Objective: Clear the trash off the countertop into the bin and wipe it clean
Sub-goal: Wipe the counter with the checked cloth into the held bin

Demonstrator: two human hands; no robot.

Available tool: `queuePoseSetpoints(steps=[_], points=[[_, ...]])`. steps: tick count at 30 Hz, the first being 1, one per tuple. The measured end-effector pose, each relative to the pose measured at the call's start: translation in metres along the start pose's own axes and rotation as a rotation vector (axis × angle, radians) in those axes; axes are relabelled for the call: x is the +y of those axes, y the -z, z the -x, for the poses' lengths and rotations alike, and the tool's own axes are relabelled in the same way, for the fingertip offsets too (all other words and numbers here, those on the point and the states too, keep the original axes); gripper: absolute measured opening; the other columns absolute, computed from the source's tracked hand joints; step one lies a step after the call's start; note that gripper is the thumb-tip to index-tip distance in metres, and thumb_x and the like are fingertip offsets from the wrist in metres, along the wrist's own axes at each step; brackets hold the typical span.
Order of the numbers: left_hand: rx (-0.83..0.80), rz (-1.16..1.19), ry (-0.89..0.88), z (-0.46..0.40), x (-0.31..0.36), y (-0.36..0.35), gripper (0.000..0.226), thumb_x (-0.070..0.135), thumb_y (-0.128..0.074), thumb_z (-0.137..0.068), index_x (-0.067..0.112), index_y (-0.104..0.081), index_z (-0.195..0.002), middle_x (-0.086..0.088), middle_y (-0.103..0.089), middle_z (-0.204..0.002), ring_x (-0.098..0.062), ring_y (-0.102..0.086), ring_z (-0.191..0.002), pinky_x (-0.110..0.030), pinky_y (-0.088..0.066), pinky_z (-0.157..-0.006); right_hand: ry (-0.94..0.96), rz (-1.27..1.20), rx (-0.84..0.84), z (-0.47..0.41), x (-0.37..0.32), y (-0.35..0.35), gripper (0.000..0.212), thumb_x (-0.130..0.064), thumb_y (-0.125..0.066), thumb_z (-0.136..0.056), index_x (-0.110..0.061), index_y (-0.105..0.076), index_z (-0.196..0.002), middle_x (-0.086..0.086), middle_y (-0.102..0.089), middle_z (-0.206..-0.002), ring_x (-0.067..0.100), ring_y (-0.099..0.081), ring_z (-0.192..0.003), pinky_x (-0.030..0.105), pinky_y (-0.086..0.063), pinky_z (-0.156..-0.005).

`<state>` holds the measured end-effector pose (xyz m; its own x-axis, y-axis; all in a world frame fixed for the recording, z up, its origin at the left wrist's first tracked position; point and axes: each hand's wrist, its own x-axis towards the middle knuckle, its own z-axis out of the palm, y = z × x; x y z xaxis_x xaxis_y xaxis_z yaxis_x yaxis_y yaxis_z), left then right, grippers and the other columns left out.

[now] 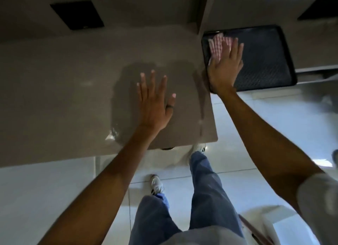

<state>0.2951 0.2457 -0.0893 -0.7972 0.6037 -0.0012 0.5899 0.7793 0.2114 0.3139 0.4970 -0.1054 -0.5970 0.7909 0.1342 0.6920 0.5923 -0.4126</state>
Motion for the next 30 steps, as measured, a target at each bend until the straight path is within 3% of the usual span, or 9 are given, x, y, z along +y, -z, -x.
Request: queuePoseSetpoints(steps=[4, 6, 10, 14, 17, 20, 23, 27, 30], points=[[0.018, -0.010, -0.004, -0.040, 0.017, -0.025, 0.063, 0.052, -0.034, -0.105, 0.020, -0.033, -0.160, -0.018, -0.018, -0.171, -0.046, -0.008, -0.158, -0.060, -0.016, -0.128, -0.101, 0.102, -0.277, -0.076, 0.022, -0.045, 0.072, -0.042, -0.047, -0.097, -0.022, -0.021, -0.161, 0.014, -0.009, -0.171, 0.041, -0.008, -0.157, 0.064, -0.023, -0.120], [0.029, -0.020, 0.011, -0.046, 0.029, -0.033, 0.062, 0.052, -0.034, -0.105, 0.021, -0.034, -0.159, -0.018, -0.020, -0.171, -0.045, -0.010, -0.158, -0.059, -0.016, -0.129, -0.070, 0.179, -0.375, -0.089, 0.030, -0.055, 0.077, -0.046, -0.052, -0.093, -0.027, -0.018, -0.160, 0.018, -0.012, -0.169, 0.046, -0.019, -0.152, 0.066, -0.024, -0.115], [-0.013, 0.004, 0.091, -0.045, 0.040, -0.031, 0.061, 0.051, -0.030, -0.105, 0.022, -0.031, -0.159, -0.017, -0.018, -0.171, -0.044, -0.007, -0.159, -0.058, -0.016, -0.129, 0.002, 0.119, -0.288, -0.089, 0.030, -0.036, 0.070, -0.026, -0.055, -0.083, -0.019, -0.039, -0.150, 0.020, -0.039, -0.152, 0.044, -0.044, -0.129, 0.051, -0.039, -0.107], [0.102, 0.001, 0.128, 0.031, 0.018, 0.003, 0.060, 0.048, -0.033, -0.106, 0.022, -0.027, -0.160, -0.017, -0.019, -0.171, -0.045, -0.008, -0.158, -0.057, -0.017, -0.128, 0.227, -0.034, -0.005, 0.023, -0.010, 0.031, 0.067, -0.025, -0.045, -0.083, -0.024, -0.042, -0.149, 0.013, -0.043, -0.152, 0.037, -0.052, -0.114, 0.042, -0.043, -0.099], [0.180, -0.006, 0.228, 0.096, -0.003, 0.003, 0.057, 0.044, -0.039, -0.107, 0.020, -0.031, -0.158, -0.017, -0.021, -0.170, -0.045, -0.008, -0.158, -0.060, -0.021, -0.127, 0.418, -0.019, -0.011, 0.157, -0.013, 0.049, 0.065, -0.031, -0.047, -0.085, -0.029, -0.040, -0.149, 0.010, -0.039, -0.155, 0.032, -0.050, -0.105, 0.039, -0.045, -0.090], [0.175, 0.019, 0.179, 0.115, -0.012, -0.010, 0.060, 0.043, -0.043, -0.107, 0.020, -0.027, -0.160, -0.018, -0.016, -0.172, -0.045, -0.002, -0.159, -0.059, -0.010, -0.129, 0.374, 0.131, -0.257, 0.202, -0.004, 0.036, 0.063, -0.044, -0.043, -0.098, -0.024, -0.031, -0.156, 0.013, -0.029, -0.164, 0.039, -0.042, -0.135, 0.049, -0.045, -0.102], [0.167, -0.003, 0.123, 0.128, -0.018, -0.020, 0.063, 0.046, -0.041, -0.106, 0.020, -0.026, -0.162, -0.017, -0.011, -0.172, -0.039, 0.007, -0.160, -0.054, -0.005, -0.131, 0.321, 0.193, -0.307, 0.214, 0.000, 0.027, 0.067, -0.057, -0.025, -0.103, -0.024, -0.020, -0.161, 0.010, -0.016, -0.170, 0.036, -0.014, -0.158, 0.057, -0.023, -0.121], [0.170, 0.009, 0.080, 0.192, -0.026, -0.045, 0.062, 0.044, -0.040, -0.105, 0.020, -0.031, -0.161, -0.017, -0.011, -0.173, -0.039, -0.002, -0.161, -0.050, -0.007, -0.132, 0.486, 0.062, -0.095, 0.272, 0.013, 0.030, 0.054, -0.049, -0.035, -0.102, -0.026, -0.044, -0.150, 0.006, -0.034, -0.164, 0.033, -0.032, -0.148, 0.052, -0.027, -0.112], [0.055, 0.036, 0.067, 0.269, -0.043, -0.079, 0.059, 0.041, -0.041, -0.105, 0.016, -0.037, -0.158, -0.019, -0.020, -0.171, -0.039, -0.012, -0.160, -0.051, -0.017, -0.130, 0.596, 0.056, -0.217, 0.356, 0.032, 0.023, 0.042, -0.041, -0.045, -0.098, -0.026, -0.059, -0.135, 0.005, -0.047, -0.154, 0.032, -0.048, -0.135, 0.052, -0.038, -0.102]])
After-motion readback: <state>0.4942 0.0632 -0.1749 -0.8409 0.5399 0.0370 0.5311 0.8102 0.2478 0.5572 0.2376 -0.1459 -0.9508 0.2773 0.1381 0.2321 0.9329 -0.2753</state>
